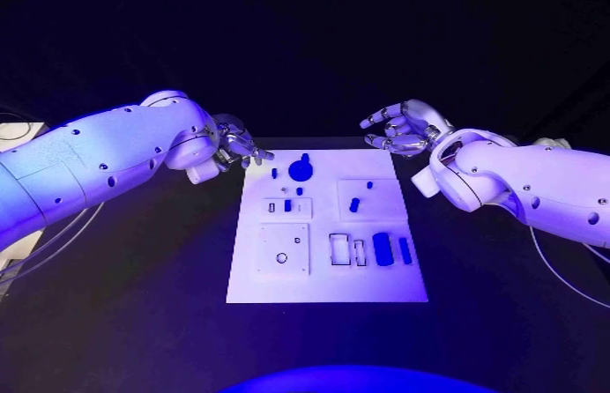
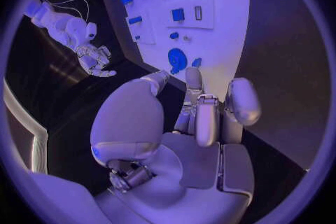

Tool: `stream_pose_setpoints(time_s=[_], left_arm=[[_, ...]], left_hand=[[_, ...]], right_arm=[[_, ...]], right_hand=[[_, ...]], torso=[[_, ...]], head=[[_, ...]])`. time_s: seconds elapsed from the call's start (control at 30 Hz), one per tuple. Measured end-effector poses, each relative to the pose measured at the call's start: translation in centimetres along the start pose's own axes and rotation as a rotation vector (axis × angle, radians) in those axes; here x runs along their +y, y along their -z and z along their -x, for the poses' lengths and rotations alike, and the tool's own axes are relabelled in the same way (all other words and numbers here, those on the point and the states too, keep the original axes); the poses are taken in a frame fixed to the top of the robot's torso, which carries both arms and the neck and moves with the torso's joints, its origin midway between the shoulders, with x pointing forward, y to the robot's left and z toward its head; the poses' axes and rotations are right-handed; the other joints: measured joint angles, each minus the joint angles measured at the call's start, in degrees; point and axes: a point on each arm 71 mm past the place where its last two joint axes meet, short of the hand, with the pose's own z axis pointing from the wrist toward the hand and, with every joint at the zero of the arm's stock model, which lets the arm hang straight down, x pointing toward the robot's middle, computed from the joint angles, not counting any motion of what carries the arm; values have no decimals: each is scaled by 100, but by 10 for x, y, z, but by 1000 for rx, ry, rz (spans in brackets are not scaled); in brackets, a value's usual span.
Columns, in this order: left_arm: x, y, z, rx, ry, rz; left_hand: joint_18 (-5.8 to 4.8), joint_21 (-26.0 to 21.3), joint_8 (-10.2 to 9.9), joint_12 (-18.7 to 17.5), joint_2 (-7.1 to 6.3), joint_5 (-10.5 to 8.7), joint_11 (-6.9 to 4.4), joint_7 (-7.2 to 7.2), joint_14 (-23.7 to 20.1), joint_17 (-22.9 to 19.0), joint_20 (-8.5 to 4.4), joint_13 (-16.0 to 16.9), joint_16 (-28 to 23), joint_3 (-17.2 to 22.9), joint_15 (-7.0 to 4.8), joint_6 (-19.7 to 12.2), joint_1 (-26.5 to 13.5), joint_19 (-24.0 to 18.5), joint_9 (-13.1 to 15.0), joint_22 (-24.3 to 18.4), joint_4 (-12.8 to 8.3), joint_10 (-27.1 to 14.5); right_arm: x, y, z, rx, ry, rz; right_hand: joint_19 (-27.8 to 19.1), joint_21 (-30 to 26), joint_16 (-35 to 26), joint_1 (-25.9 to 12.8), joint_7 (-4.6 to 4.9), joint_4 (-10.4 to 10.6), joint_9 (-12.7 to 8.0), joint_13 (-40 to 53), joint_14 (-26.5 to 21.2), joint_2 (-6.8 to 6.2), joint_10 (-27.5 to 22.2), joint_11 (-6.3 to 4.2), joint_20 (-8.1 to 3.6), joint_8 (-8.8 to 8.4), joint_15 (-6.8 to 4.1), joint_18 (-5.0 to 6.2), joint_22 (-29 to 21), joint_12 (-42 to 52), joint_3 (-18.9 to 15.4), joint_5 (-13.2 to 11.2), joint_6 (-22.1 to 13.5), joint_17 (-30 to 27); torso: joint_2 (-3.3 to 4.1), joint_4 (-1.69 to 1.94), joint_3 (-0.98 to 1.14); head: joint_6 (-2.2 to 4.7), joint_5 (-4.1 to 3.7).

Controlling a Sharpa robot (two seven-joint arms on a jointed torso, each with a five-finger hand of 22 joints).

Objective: Assemble the parts on the task board

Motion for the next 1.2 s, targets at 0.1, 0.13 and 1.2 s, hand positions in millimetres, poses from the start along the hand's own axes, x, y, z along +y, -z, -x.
stream_pose_setpoints(time_s=[0.1, 0.13, 1.2], left_arm=[[-2, -5, 2, -12, 0, 3], [-3, -7, 3, -15, -1, 4], [-6, -44, -2, -15, -69, 72]], left_hand=[[76, -50, -54, -13, 0, 0, 28, 27, 0, 0, 30, -57, -27, -23, 40, -27, 0, -30, -92, -68, 23, -28], [76, -65, -55, -13, 0, 0, 29, 27, 0, 0, 42, -64, -28, -23, 40, -27, 0, -42, -111, -91, 23, -29], [75, -115, -98, -42, -61, -21, 38, 9, 0, 0, 80, -132, -53, -261, 40, 20, -123, -80, -324, -175, 38, -78]], right_arm=[[0, 0, 0, 0, 0, 1], [0, 0, 0, 0, 0, 1], [4, -2, -4, 7, -3, 15]], right_hand=[[0, 0, 0, 0, 0, 0, 0, 0, 0, 0, 0, 0, 0, 0, 0, 0, 0, 0, 0, 0, 0, 0], [0, 0, 0, 0, 0, 0, 0, 0, 0, 0, 0, 0, 0, 0, 0, 0, 0, 0, 0, 0, 0, 0], [0, 0, -21, -23, 0, -39, 0, 0, 0, -23, -51, -10, 0, 0, 0, 0, -2, -22, -8, 0, 0, -2]], torso=[[4, 1, -1], [5, 0, -2], [25, -15, -14]], head=[[-4, 6], [-5, 9], [-43, 26]])
